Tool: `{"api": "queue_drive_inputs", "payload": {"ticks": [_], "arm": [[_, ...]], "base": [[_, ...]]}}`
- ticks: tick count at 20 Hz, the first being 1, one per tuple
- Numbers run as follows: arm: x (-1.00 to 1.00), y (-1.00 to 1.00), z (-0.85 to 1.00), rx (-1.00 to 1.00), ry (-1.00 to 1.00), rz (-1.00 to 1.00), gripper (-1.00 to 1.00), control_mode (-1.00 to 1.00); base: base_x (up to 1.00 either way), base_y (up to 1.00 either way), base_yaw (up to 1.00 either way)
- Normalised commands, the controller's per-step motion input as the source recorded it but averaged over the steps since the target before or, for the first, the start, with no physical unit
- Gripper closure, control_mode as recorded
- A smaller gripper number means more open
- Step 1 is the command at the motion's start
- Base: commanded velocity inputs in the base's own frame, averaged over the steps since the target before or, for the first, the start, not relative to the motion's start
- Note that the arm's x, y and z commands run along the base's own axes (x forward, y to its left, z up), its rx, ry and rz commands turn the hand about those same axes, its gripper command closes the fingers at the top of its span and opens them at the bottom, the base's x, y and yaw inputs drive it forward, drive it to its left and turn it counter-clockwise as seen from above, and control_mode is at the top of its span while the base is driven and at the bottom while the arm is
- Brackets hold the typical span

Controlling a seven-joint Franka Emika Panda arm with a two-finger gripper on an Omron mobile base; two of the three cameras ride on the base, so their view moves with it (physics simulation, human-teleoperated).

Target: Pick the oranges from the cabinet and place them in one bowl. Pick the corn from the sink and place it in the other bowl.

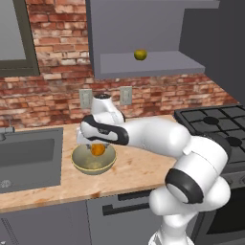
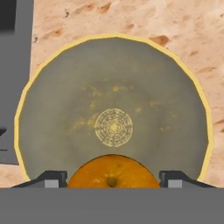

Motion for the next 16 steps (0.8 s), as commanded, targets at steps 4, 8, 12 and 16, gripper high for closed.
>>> {"api": "queue_drive_inputs", "payload": {"ticks": [4, 8, 12, 16], "arm": [[0.14, 0.04, -0.05, -0.04, 0.0, 0.0, 1.0, -1.0], [0.14, 0.15, 0.0, -0.04, 0.0, 0.0, 1.0, -1.0], [0.18, 0.17, 0.0, -0.02, 0.0, 0.0, 1.0, -1.0], [0.16, 0.14, 0.0, 0.0, 0.0, 0.0, 1.0, -1.0]], "base": [[0.0, 0.0, 0.0], [0.0, 0.0, 0.0], [0.0, 0.0, 0.0], [0.0, 0.0, 0.0]]}}
